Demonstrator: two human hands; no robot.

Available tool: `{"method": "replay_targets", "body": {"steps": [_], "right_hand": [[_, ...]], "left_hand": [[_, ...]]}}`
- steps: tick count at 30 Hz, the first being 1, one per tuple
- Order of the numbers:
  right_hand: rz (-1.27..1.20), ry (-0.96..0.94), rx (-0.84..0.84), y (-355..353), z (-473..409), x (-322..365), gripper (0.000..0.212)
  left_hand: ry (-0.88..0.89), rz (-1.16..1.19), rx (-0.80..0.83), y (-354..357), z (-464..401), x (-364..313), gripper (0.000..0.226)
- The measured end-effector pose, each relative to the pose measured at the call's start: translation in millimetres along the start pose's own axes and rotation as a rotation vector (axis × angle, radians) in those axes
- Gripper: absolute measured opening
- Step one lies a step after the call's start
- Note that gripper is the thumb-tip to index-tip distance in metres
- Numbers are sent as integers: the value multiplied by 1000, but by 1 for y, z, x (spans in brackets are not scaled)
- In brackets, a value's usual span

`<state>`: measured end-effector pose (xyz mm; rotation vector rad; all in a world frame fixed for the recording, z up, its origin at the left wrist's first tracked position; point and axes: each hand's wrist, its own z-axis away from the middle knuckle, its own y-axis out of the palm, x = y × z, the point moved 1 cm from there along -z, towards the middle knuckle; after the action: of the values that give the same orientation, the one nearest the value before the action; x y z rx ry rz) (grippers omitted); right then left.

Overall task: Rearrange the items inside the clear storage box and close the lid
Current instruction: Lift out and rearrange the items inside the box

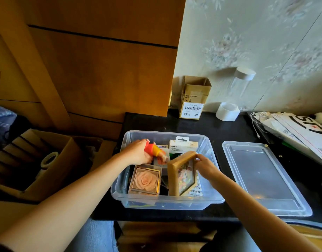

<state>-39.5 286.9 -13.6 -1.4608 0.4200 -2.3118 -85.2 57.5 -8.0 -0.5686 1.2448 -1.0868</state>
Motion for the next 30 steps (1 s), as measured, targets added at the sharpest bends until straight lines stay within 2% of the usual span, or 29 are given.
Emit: {"method": "replay_targets", "body": {"steps": [3, 6, 9, 12, 15, 18, 21, 22, 24, 27, 30], "right_hand": [[-78, -102, -84, -2, 3, 5, 31], [-25, -225, -235, -4, 5, 13, 36], [-30, -382, -185, 1, 7, 29, 29], [-78, -496, -53, 10, 10, 49, 31], [-163, -471, 98, 17, 10, 65, 42], [-170, -478, 121, 18, 10, 71, 29], [-144, -448, 26, 15, 7, 64, 19], [-160, -411, -1, 12, 7, 58, 18], [-187, -336, -34, 5, 6, 47, 18], [-197, -313, -35, -5, 7, 33, 20], [-218, -335, -20, -8, 9, 26, 16]], "left_hand": [[-10, -43, -36, 0, -3, 1, 44], [0, -49, -148, 1, 1, 1, 74], [70, 124, -233, -7, 6, -2, 79], [174, 334, -188, -21, 10, -11, 64], [267, 367, -104, -32, 14, -21, 58], [350, 417, -1, -33, 20, -24, 70], [326, 529, 24, -31, 24, -20, 92], [291, 548, -4, -32, 23, -17, 88], [191, 516, -67, -36, 19, -9, 66], [81, 285, -69, -38, 14, 2, 34], [47, 89, -17, -26, 9, 4, 34]]}}
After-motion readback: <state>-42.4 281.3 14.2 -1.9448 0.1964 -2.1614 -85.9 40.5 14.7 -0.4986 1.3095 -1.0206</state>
